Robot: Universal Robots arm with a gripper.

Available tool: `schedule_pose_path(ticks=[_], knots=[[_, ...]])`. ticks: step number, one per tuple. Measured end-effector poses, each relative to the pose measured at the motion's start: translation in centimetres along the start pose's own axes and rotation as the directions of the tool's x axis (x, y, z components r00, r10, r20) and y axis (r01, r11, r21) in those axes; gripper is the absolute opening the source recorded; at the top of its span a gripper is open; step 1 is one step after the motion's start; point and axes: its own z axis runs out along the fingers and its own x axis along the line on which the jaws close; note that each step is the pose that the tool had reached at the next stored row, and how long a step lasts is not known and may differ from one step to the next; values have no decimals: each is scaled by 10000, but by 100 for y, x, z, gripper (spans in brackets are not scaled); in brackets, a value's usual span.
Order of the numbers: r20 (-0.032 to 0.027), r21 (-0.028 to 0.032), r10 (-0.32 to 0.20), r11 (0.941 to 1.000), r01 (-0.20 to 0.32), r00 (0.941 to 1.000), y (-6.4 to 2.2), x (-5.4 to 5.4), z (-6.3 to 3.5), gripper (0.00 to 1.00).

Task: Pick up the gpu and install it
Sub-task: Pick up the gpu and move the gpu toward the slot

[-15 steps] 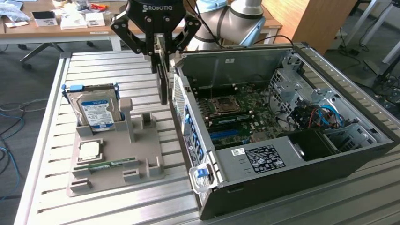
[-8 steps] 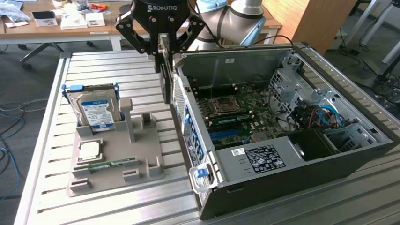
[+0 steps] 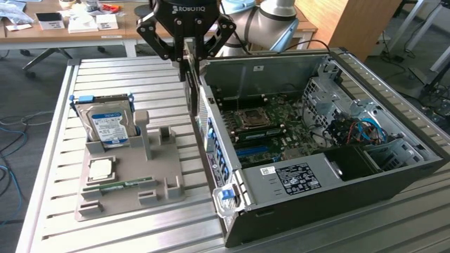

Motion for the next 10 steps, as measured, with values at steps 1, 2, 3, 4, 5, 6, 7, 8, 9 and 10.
schedule_pose_path(ticks=[1,2,3,4,5,6,7,8,9,10], knots=[[0,0,0,10000,0,10000,0,-10,0,27],[0,0,0,10000,0,10000,1,-21,0,27],[-1,0,0,10000,0,10000,1,-31,0,27],[0,0,1,10000,-1,10000,2,-42,1,27],[-1,0,1,10000,-1,10000,2,-55,1,27],[0,0,1,10000,-1,10000,3,-68,1,27],[0,0,0,10000,0,10000,3,-82,2,27],[-1,1,0,10000,0,10000,4,-97,2,27],[0,0,0,10000,0,10000,5,-112,3,27],[-1,0,0,10000,0,10000,5,-128,3,27]])
